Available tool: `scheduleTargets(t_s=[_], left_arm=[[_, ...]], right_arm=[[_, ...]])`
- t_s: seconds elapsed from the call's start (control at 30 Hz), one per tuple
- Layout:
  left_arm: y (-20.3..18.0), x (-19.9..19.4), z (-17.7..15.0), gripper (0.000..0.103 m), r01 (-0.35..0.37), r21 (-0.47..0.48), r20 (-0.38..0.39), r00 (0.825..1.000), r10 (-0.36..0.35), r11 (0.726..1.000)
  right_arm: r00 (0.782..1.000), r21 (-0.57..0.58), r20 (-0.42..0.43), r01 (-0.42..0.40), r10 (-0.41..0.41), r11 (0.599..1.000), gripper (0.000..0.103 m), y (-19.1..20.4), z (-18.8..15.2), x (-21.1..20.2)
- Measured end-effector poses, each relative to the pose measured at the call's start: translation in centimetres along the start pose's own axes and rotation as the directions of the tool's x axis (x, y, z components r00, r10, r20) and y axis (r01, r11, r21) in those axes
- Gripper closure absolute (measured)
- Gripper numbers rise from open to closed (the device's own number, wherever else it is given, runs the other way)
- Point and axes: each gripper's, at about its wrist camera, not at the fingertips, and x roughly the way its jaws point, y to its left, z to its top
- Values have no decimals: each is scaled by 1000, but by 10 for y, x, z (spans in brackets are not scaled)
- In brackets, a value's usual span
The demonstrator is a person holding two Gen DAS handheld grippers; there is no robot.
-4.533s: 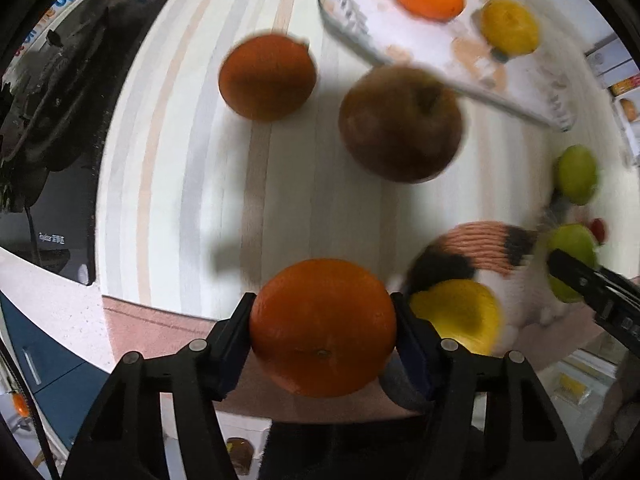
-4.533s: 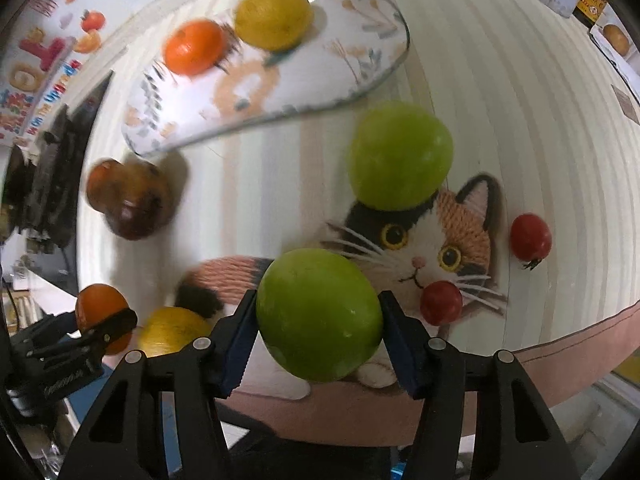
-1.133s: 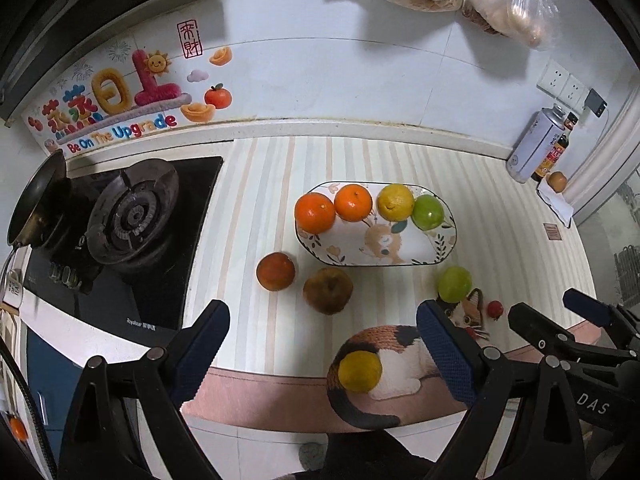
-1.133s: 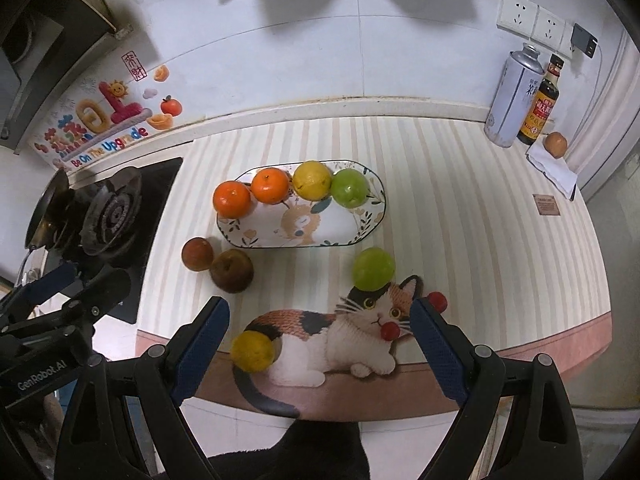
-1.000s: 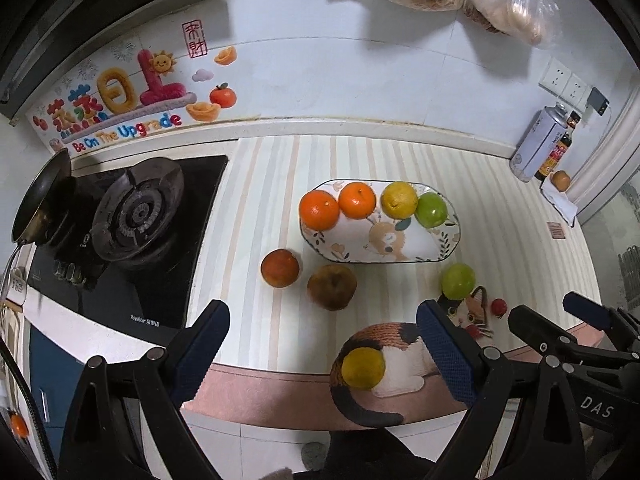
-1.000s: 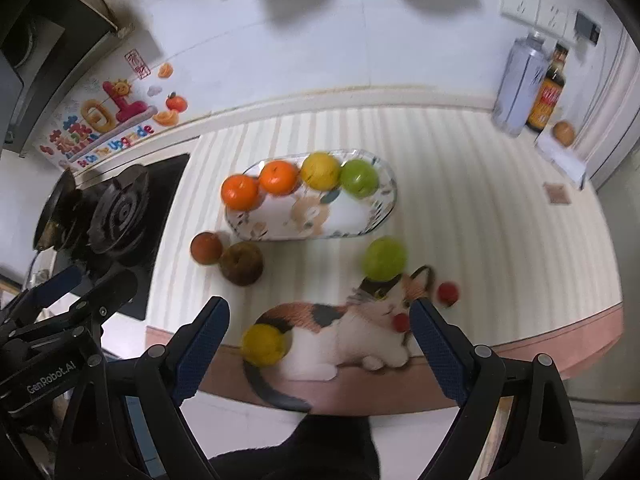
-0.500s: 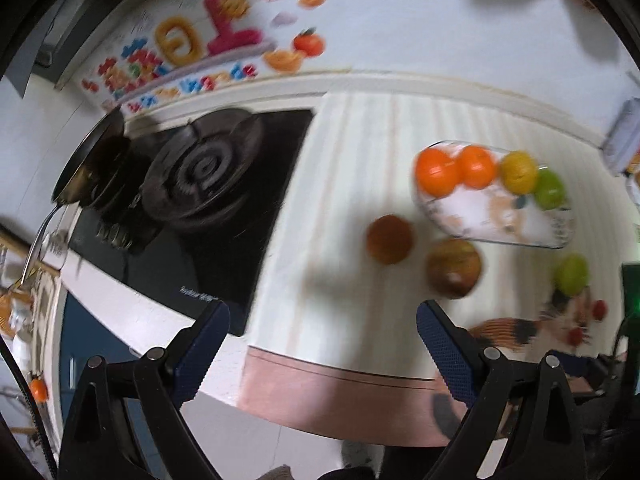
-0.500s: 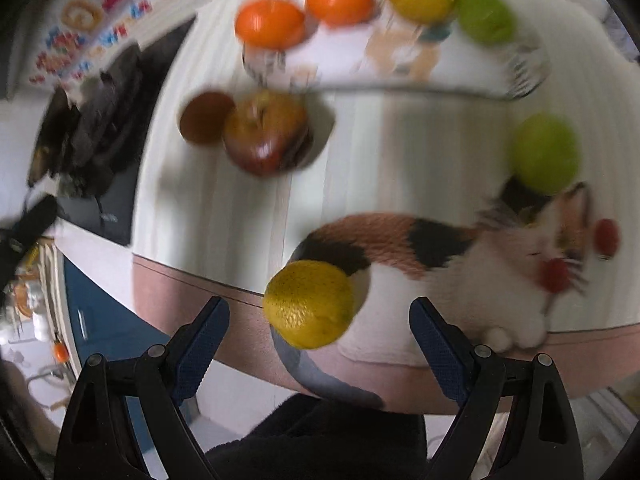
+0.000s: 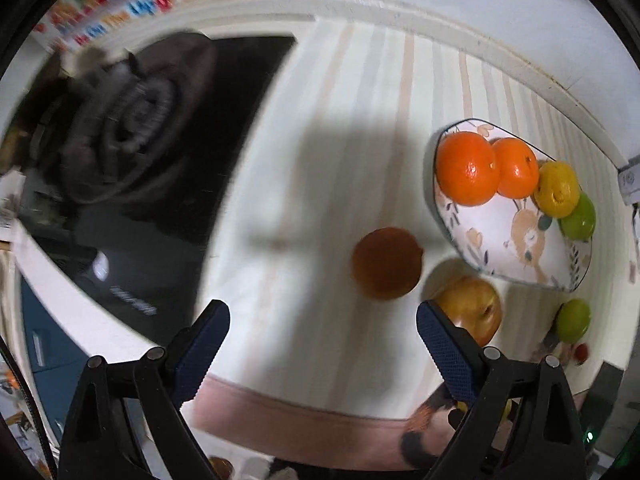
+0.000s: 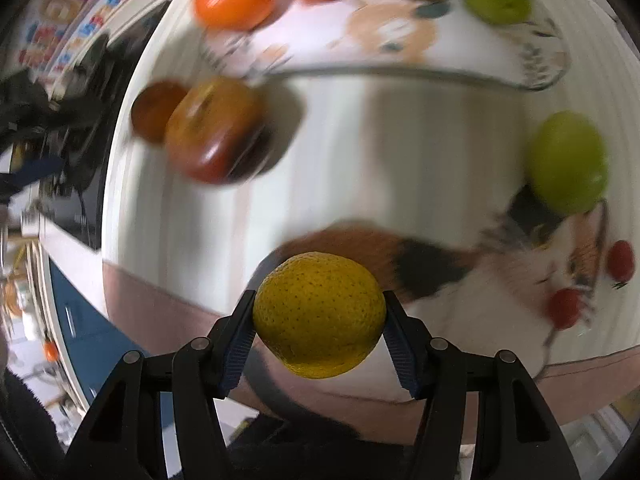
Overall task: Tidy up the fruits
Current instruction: 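Grasp a brown round fruit with the left gripper while the right gripper grasps a yellow citrus, then place both fruits on the plate and open both grippers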
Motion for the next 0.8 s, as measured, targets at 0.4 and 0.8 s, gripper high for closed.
scheduleTargets(t_s=[0.4,0.8], left_arm=[[-29,76,41,43,120,30,-190,975,-112,992],[-24,60,-14,50,84,74,-119,990,-75,994]], right_arm=[[1000,94,4,19,-20,995,40,-30,32,5],[1000,114,6,-9,8,993,39,-50,40,-7]])
